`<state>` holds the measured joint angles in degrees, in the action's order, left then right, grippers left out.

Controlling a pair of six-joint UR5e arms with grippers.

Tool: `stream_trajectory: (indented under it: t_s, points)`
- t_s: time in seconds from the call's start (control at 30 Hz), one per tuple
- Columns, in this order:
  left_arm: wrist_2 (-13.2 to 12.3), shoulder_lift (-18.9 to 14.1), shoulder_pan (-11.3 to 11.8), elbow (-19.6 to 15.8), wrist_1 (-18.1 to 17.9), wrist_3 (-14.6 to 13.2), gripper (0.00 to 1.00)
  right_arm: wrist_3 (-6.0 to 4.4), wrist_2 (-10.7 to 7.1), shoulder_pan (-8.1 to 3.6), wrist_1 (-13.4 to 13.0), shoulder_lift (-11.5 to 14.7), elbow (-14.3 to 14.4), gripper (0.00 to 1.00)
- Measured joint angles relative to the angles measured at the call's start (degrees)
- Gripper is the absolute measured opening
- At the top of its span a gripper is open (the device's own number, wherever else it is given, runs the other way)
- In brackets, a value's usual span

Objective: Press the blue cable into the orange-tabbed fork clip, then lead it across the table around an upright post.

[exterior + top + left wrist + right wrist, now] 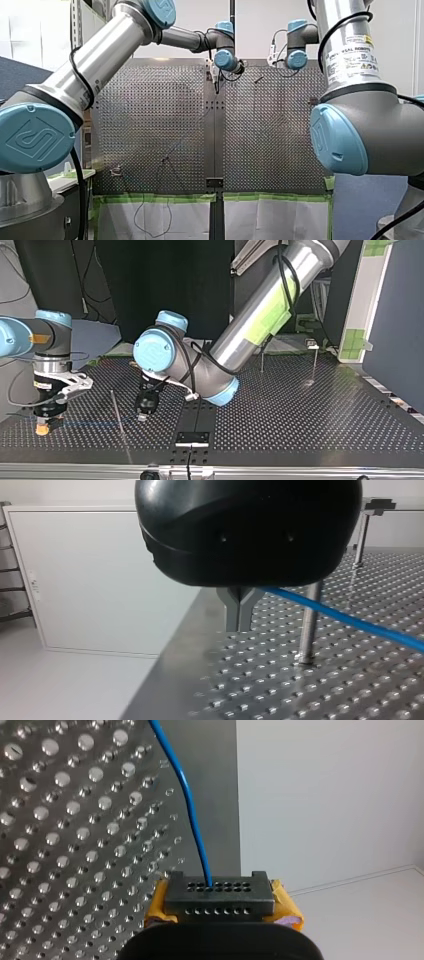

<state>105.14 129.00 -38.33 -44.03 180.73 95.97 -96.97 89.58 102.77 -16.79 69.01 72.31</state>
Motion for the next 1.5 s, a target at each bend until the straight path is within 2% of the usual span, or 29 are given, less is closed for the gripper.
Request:
stream_trajectory:
  t_s: [0.17,0.4,0.7,1.2,1.5]
  points:
    - [0.11,2.04,-0.58,1.75,0.13,0.05,0.00,-0.13,-0.47,-0.88,0.00,-0.38,-0.01,0.00]
    - [0.18,2.73,-0.67,2.15,-0.06,0.43,0.00,-0.31,-0.93,-1.78,-0.06,-1.85,-0.02,0.00]
    - [0.15,4.17,-0.32,2.28,-0.14,0.76,0.00,-0.67,-1.41,-1.94,-0.31,-2.76,-0.03,0.00]
    - [0.19,4.43,0.23,2.15,-0.28,2.57,0.00,-0.70,-1.91,-1.91,-0.28,-3.84,0.19,0.00]
    - [0.05,4.57,0.53,-0.49,-1.60,3.56,0.00,-0.70,-2.18,-1.78,-0.28,-4.29,0.70,0.00]
